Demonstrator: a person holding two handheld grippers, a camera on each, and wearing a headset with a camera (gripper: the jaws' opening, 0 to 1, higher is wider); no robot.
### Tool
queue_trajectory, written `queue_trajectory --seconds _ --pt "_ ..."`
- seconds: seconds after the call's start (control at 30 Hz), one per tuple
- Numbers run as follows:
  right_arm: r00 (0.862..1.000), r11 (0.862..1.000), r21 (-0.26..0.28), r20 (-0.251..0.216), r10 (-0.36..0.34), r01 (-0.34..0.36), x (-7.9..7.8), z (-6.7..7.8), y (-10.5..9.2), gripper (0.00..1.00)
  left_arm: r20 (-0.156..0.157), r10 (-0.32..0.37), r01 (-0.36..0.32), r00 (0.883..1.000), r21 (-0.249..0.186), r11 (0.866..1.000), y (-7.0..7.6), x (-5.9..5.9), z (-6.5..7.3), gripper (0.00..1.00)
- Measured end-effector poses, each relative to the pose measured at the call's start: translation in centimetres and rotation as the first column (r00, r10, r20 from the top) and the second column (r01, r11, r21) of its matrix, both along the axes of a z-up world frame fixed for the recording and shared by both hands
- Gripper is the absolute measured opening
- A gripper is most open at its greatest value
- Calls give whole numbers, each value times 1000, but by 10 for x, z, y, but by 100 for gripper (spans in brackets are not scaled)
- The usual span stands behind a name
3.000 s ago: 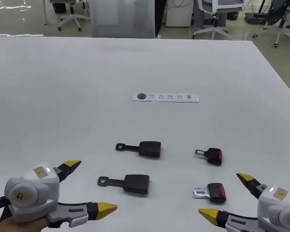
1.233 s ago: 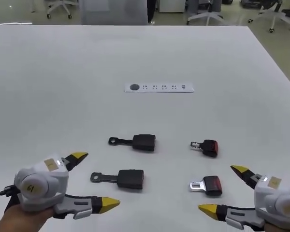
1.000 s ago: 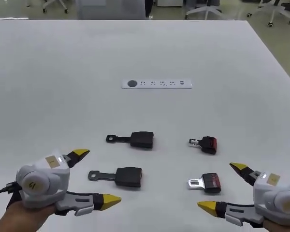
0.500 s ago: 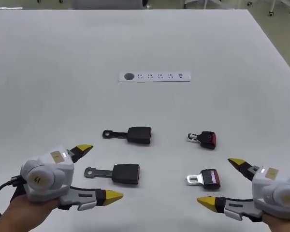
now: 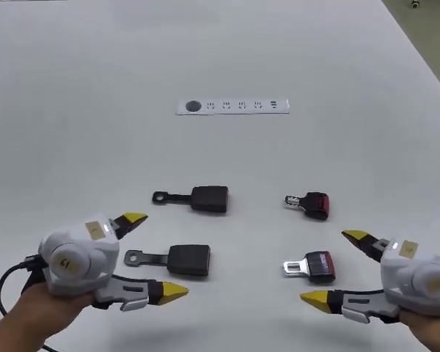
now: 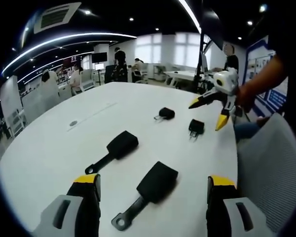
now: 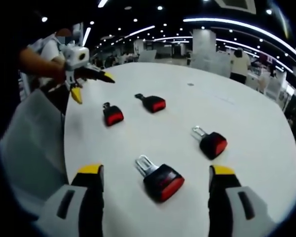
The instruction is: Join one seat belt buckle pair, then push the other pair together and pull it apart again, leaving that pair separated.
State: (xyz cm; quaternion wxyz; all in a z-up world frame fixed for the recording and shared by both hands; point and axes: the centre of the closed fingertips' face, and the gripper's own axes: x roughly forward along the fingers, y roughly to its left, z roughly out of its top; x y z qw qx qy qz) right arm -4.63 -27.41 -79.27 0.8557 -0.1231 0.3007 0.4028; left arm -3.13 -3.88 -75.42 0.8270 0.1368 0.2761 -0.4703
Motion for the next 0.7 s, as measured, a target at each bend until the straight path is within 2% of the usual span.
queue_trajectory --seconds 0.2,0.4,0.6,0.7 --pt "999 999 -17 -32 42 -43 1 -10 1 89 -9 -33 33 999 22 999 -3 3 -9 90" --pt "994 994 -40 -46 101 -103 1 -16 3 89 -20 -80 81 997 44 996 -8 4 -18 89" --pt "989 988 -51 -56 140 -143 5 -20 3 87 -27 -136 138 990 67 988 -10 6 -25 85" --pt "984 985 -56 -72 161 -165 7 -23 2 87 -35 -172 175 984 91 980 -10 5 -31 82"
